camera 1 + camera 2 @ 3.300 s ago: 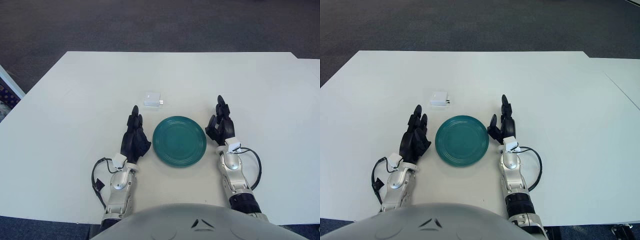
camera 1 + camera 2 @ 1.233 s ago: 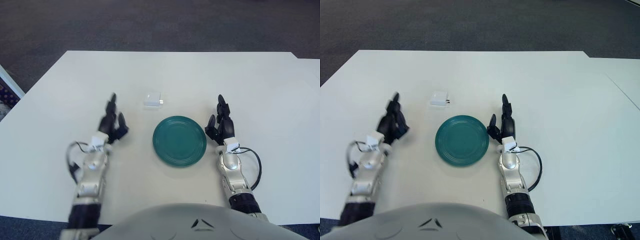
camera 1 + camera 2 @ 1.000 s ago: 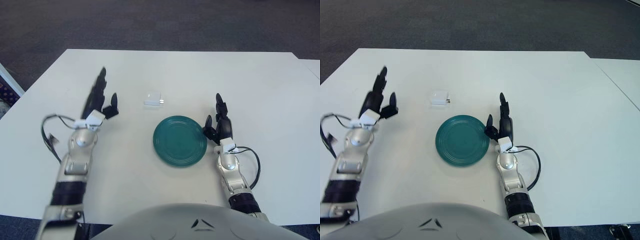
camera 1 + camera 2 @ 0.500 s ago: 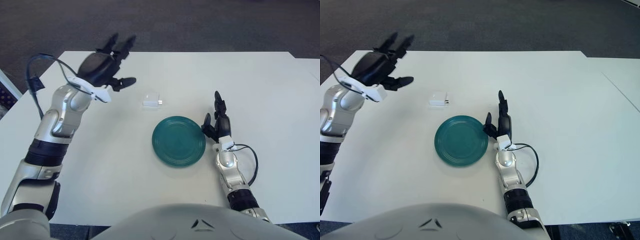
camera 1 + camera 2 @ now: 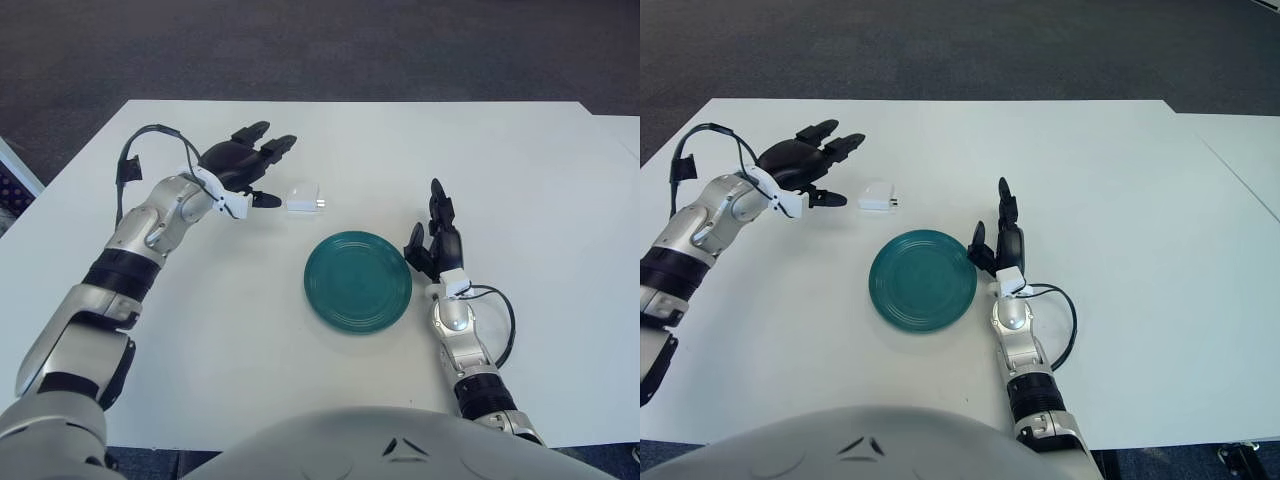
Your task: Put the charger into the plate.
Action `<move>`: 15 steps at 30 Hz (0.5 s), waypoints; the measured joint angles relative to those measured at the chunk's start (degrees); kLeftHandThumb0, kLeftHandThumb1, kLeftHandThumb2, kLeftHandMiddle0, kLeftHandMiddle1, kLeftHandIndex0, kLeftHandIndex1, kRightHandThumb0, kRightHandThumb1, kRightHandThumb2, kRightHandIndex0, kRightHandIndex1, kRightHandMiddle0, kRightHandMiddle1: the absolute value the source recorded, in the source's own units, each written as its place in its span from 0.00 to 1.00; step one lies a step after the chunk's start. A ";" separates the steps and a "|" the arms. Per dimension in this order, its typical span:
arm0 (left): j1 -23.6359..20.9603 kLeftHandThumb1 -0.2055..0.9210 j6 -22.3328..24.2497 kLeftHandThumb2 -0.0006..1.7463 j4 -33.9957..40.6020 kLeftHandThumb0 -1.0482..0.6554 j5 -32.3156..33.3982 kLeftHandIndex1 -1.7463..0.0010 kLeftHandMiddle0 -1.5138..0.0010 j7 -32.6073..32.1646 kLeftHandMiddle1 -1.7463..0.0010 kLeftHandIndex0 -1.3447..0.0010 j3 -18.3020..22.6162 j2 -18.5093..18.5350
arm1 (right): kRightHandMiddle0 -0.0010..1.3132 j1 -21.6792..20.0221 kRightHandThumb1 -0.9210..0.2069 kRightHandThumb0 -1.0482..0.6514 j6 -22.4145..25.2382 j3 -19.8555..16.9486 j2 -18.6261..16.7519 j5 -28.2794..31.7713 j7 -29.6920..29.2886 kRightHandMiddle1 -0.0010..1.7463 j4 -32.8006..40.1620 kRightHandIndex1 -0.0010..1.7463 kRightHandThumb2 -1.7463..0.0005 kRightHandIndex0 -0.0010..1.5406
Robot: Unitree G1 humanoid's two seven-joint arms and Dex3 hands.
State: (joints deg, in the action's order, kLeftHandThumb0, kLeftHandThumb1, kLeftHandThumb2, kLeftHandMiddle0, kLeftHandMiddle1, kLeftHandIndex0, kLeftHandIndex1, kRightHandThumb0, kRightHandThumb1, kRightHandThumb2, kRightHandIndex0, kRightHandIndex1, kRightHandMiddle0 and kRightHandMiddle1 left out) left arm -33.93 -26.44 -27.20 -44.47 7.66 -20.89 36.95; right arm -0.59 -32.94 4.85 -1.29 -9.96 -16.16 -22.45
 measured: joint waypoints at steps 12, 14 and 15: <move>-5.31 1.00 -6.94 0.17 -16.02 0.01 -6.54 0.62 1.00 -8.35 1.00 1.00 -7.66 -1.81 | 0.00 -1.15 0.00 0.05 -1.94 0.68 0.56 -0.23 -0.06 0.14 -1.44 0.00 0.43 0.04; -5.71 1.00 -7.31 0.16 -17.65 0.01 -6.89 0.63 1.00 -9.00 1.00 1.00 -8.46 -2.25 | 0.00 -1.48 0.00 0.05 -2.31 0.81 0.65 -0.14 0.41 0.13 -1.75 0.00 0.43 0.04; -5.97 1.00 -7.43 0.15 -18.35 0.02 -7.10 0.63 1.00 -9.29 1.00 1.00 -8.80 -2.49 | 0.00 -1.64 0.00 0.05 -2.44 0.89 0.69 -0.09 0.69 0.13 -1.90 0.00 0.43 0.04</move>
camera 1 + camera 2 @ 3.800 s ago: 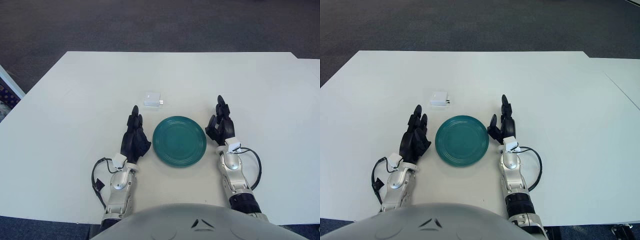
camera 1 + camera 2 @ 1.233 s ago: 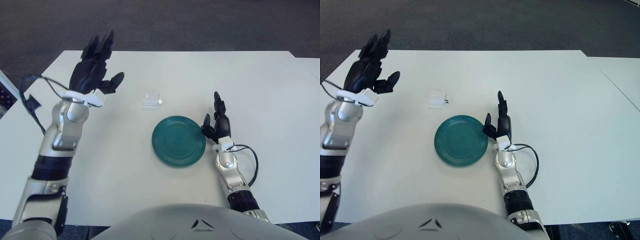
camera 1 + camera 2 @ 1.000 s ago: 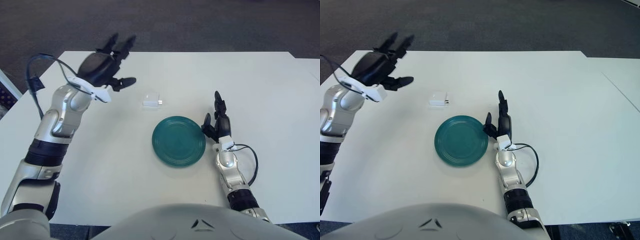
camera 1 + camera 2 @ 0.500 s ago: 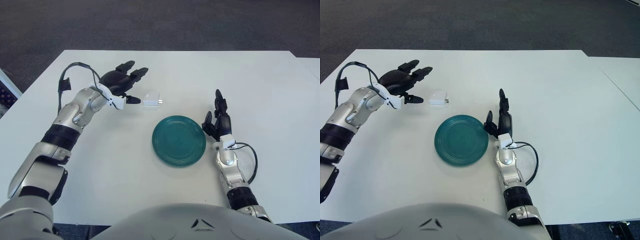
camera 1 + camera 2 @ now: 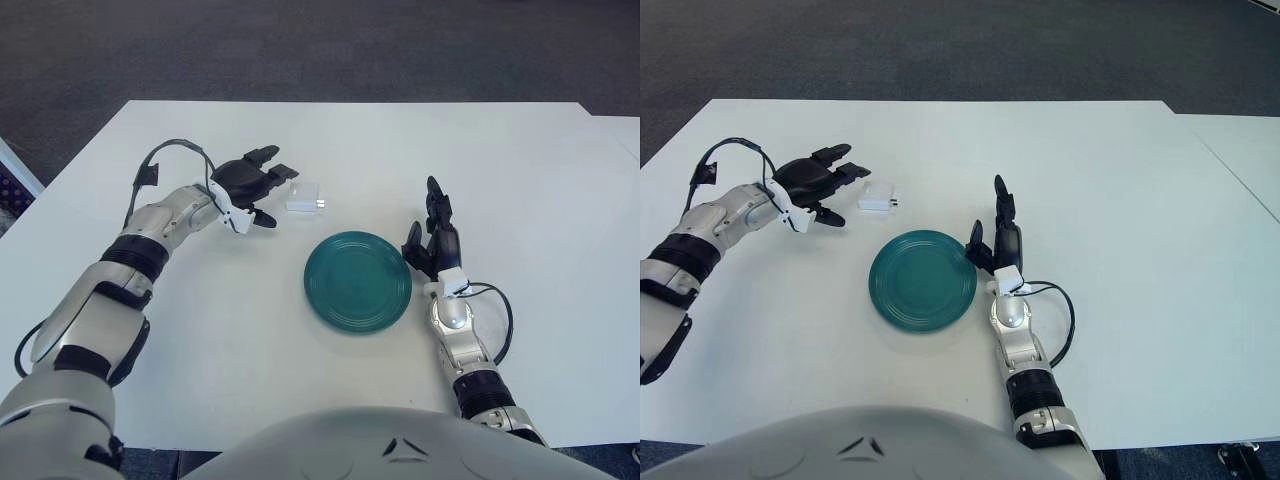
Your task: Put the charger into the plate.
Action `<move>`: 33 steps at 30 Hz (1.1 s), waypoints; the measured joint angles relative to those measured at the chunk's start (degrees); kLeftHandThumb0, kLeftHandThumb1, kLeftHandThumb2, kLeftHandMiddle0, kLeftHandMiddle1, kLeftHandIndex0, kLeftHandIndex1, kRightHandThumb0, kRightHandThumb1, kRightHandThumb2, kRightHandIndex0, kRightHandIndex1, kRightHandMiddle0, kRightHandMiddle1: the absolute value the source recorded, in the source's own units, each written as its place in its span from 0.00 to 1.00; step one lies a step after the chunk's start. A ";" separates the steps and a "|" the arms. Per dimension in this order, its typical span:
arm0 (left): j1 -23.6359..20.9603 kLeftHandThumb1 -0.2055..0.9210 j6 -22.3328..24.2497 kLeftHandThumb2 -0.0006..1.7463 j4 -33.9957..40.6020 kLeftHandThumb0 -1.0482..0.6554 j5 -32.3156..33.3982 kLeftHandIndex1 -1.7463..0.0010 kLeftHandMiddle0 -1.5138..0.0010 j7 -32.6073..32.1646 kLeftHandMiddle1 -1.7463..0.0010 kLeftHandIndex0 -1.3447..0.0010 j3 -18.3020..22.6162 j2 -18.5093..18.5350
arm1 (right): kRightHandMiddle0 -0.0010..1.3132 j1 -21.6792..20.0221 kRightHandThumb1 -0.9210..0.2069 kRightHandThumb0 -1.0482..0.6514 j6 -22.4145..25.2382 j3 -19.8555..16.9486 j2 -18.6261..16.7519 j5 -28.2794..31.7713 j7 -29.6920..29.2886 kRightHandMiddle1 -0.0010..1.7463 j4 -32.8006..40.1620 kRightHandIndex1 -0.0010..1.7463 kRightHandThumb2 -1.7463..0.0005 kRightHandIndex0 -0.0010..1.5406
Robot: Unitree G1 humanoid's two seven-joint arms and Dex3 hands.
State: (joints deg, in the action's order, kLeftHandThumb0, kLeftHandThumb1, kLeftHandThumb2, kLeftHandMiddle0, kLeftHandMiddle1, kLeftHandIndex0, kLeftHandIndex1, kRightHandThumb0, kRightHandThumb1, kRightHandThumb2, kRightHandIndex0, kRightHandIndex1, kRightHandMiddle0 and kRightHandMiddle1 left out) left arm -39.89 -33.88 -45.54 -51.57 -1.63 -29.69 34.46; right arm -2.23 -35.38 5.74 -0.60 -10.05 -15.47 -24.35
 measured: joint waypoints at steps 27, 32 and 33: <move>-8.04 1.00 4.36 0.18 -11.14 0.00 -1.14 0.69 1.00 -7.31 1.00 1.00 -4.04 -7.11 | 0.00 -3.51 0.00 0.05 -6.98 2.84 0.81 -6.40 -3.80 0.17 -3.92 0.00 0.43 0.07; -8.08 1.00 6.95 0.21 -11.74 0.00 0.12 0.71 1.00 -7.16 1.00 1.00 -3.80 -8.44 | 0.00 -3.52 0.00 0.05 -6.41 2.78 0.81 -6.04 -3.08 0.16 -3.92 0.00 0.44 0.07; -8.08 1.00 7.45 0.21 -11.78 0.00 0.33 0.71 1.00 -7.16 1.00 1.00 -3.78 -8.68 | 0.00 -3.52 0.00 0.05 -6.35 2.77 0.82 -5.92 -2.74 0.16 -3.91 0.00 0.44 0.07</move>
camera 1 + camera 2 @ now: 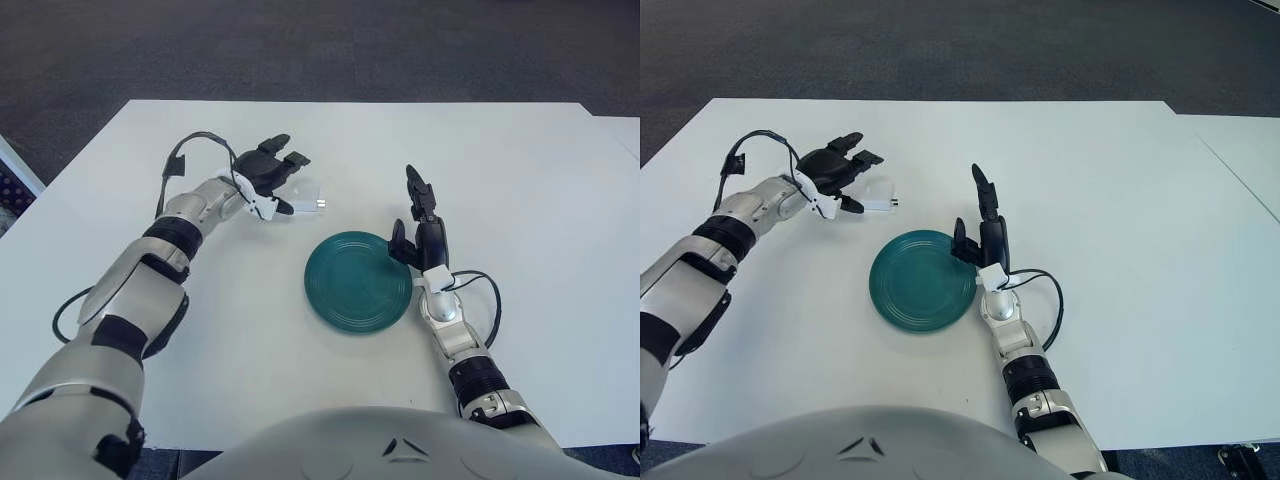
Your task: Put the charger into the plate.
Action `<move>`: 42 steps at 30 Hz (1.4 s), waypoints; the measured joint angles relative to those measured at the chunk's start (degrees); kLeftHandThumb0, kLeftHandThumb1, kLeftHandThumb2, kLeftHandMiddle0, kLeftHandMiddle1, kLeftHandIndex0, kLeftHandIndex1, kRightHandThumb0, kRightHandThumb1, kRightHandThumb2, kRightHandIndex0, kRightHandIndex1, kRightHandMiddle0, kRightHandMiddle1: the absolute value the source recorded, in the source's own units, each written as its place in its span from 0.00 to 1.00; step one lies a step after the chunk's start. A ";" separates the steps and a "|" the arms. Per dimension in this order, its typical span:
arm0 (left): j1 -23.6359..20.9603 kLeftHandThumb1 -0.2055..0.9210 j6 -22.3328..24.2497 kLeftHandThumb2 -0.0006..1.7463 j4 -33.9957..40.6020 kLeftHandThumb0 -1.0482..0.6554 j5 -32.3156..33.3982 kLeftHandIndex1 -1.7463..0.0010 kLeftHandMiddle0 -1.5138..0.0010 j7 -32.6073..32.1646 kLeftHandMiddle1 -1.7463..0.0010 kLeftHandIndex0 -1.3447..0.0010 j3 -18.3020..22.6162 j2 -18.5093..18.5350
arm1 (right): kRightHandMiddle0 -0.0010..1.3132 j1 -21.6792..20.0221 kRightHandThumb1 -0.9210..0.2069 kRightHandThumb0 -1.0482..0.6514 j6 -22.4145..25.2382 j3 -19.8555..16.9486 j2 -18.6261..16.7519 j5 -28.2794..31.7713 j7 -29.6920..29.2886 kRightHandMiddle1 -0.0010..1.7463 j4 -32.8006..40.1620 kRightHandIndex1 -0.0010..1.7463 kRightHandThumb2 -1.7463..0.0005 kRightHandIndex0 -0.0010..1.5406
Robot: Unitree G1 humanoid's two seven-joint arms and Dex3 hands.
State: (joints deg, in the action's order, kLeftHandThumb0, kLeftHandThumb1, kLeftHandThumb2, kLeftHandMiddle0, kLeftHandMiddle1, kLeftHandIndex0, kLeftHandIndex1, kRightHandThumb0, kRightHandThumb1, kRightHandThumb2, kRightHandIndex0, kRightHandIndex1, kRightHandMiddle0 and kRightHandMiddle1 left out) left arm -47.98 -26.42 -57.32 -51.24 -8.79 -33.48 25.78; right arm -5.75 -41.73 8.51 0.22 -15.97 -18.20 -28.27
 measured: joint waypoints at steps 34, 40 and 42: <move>-0.77 1.00 13.58 0.36 2.82 0.00 5.36 0.65 1.00 14.51 1.00 1.00 0.85 -4.47 | 0.00 22.07 0.00 0.12 59.66 7.89 -5.37 -51.37 6.25 0.25 48.94 0.01 0.42 0.14; -0.77 1.00 13.54 0.37 3.13 0.00 5.36 0.64 1.00 14.52 1.00 1.00 0.84 -5.03 | 0.04 21.92 0.00 0.12 50.42 4.55 -5.57 -35.70 9.31 0.31 41.62 0.05 0.47 0.18; -0.76 1.00 13.57 0.38 3.13 0.00 5.36 0.65 1.00 14.52 1.00 1.00 0.84 -5.15 | 0.02 21.89 0.00 0.09 46.67 3.54 -5.61 -31.14 9.67 0.21 38.60 0.02 0.46 0.08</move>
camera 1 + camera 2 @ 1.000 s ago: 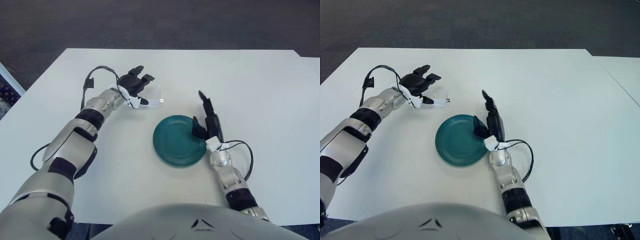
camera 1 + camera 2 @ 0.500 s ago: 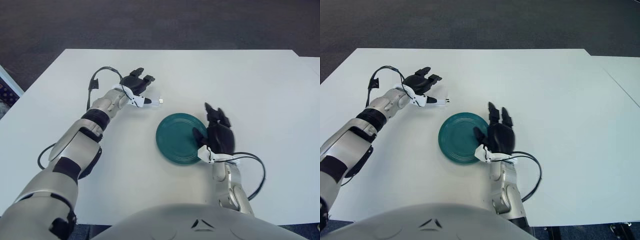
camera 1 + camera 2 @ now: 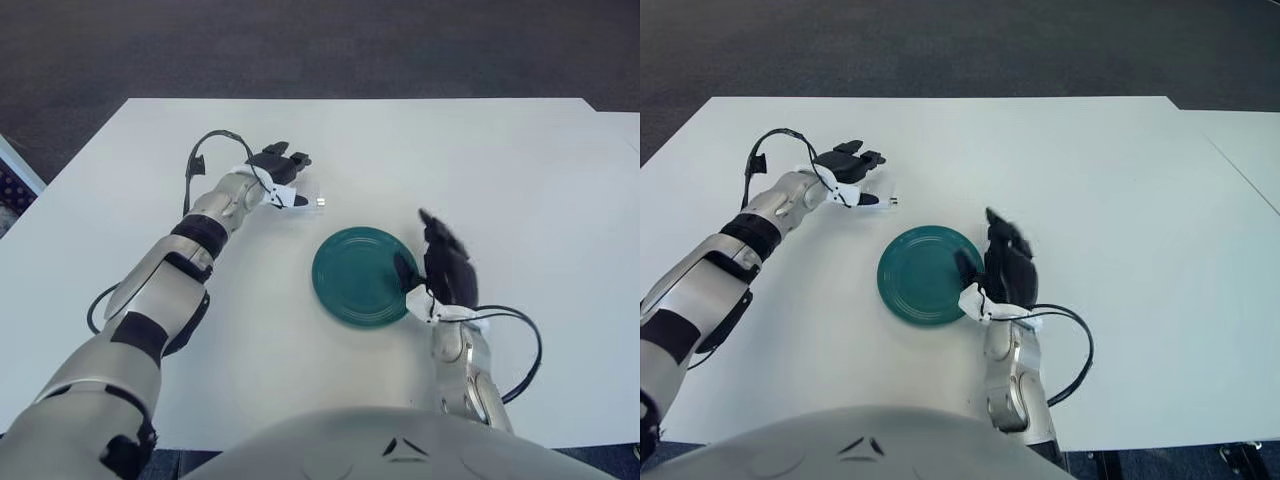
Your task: Put the charger into the plate.
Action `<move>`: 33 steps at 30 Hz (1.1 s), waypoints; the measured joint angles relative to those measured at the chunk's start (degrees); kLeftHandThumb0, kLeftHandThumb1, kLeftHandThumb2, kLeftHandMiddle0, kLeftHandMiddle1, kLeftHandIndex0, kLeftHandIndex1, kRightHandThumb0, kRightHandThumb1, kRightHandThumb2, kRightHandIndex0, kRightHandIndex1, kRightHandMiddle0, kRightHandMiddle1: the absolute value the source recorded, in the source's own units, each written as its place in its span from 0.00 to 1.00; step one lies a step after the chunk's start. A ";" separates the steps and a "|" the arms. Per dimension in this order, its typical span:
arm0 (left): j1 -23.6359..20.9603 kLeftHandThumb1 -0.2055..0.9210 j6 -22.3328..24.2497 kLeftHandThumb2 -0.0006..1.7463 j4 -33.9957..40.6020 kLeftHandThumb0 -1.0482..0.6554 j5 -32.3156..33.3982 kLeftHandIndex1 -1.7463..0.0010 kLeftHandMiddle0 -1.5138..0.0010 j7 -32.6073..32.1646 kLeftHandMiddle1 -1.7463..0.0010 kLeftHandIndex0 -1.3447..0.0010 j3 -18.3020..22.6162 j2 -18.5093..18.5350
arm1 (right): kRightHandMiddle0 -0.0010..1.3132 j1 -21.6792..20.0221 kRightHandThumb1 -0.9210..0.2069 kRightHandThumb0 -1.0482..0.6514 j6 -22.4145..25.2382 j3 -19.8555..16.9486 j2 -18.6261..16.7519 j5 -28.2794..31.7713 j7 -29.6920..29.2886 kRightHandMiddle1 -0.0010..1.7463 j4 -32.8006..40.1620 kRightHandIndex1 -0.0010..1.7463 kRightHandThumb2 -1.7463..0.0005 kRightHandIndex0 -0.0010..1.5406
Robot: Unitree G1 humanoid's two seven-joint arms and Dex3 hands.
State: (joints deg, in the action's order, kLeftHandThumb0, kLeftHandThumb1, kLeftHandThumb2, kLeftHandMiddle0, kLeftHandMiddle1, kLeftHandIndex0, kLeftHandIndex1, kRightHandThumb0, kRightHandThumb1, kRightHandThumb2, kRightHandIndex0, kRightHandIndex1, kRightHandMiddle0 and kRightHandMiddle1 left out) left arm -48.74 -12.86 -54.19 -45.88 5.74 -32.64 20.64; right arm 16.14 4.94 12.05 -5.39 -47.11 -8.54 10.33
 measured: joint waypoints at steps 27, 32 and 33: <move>0.02 1.00 2.17 0.42 -0.66 0.00 0.17 0.64 1.00 3.21 1.00 1.00 -0.18 -1.00 | 0.00 -17.49 0.00 0.01 -44.11 -6.06 2.91 25.28 -8.93 0.34 -32.50 0.03 0.47 0.23; 0.02 1.00 2.23 0.43 -0.67 0.00 0.22 0.65 1.00 3.68 1.00 1.00 -0.19 -1.00 | 0.00 -18.42 0.00 0.00 -45.51 -5.97 2.93 27.69 -8.92 0.25 -33.91 0.01 0.45 0.19; 0.02 1.00 2.24 0.43 -0.68 0.00 0.22 0.66 1.00 3.76 1.00 1.00 -0.20 -1.00 | 0.00 -18.60 0.00 0.00 -45.77 -5.92 2.92 28.28 -8.76 0.23 -34.18 0.01 0.45 0.18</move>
State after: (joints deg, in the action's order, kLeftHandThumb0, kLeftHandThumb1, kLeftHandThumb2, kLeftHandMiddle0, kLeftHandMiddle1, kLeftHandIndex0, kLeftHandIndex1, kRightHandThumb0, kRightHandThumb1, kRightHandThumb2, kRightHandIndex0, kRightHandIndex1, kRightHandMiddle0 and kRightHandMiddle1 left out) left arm -48.72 -10.62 -54.87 -45.67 9.50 -32.84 19.64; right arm -2.47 -40.83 6.13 -2.46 -18.83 -17.29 -23.84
